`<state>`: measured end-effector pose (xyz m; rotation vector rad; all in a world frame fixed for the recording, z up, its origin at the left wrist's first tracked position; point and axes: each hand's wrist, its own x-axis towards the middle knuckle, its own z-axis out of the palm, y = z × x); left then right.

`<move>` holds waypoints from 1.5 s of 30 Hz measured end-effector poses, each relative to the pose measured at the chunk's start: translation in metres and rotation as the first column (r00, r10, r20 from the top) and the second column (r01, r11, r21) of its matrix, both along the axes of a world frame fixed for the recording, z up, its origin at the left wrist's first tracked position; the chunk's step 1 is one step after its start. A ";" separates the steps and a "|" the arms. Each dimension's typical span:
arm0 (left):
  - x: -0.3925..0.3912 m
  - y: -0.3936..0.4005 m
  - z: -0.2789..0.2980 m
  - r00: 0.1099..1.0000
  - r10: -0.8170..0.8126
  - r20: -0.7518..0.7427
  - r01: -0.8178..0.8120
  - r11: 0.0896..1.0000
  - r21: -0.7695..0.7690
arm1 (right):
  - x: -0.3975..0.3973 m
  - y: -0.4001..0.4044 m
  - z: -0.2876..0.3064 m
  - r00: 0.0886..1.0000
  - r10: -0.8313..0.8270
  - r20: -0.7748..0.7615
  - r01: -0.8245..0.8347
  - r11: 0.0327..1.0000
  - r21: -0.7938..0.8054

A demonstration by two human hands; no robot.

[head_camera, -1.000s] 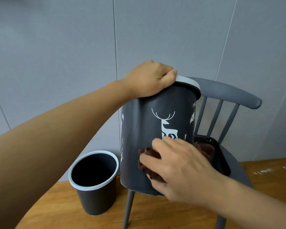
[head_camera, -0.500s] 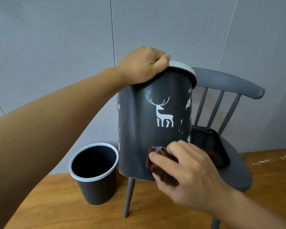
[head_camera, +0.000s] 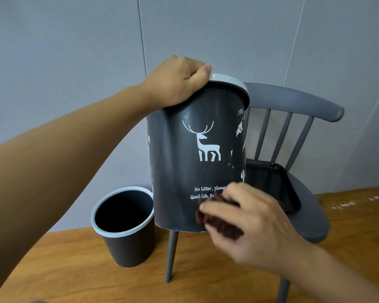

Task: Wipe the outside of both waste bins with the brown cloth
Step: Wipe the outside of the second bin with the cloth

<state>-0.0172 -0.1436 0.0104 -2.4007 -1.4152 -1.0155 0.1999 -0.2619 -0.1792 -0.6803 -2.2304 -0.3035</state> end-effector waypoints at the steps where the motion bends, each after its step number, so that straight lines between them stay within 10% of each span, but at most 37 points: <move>1: 0.000 0.000 0.000 1.000 0.000 0.004 0.000 1.000 0.000 | 0.000 0.005 0.004 0.995 -0.036 -0.090 0.035 0.999 -0.010; 9: 0.005 -0.002 0.000 1.000 -0.015 -0.002 0.015 1.000 0.005 | 0.002 -0.009 -0.006 0.997 0.026 0.075 -0.026 1.000 0.001; 15: 0.007 -0.001 0.001 1.000 -0.005 -0.017 0.006 1.000 0.012 | -0.001 0.017 0.014 0.938 -0.176 -0.299 0.171 0.984 -0.040; 21: 0.005 0.001 -0.001 1.000 -0.001 -0.011 0.001 1.000 0.026 | 0.002 -0.011 -0.006 0.979 0.077 0.189 -0.077 0.997 -0.005; 28: 0.011 0.000 0.000 0.999 -0.007 -0.034 0.008 0.999 0.034 | -0.002 0.023 0.015 0.942 -0.117 -0.316 0.123 0.992 0.000; 36: 0.010 0.002 0.000 1.000 -0.014 -0.026 0.015 0.999 0.037 | -0.002 -0.010 -0.007 0.984 0.035 0.175 -0.048 0.997 0.068; 41: 0.011 0.000 0.000 1.000 -0.001 -0.031 0.002 0.999 0.034 | -0.002 0.017 0.016 0.952 -0.029 -0.304 0.041 0.999 0.034; 45: 0.013 0.001 -0.001 0.999 -0.011 -0.031 0.012 0.999 0.040 | -0.015 0.026 0.021 0.959 -0.125 -0.255 0.154 0.983 0.096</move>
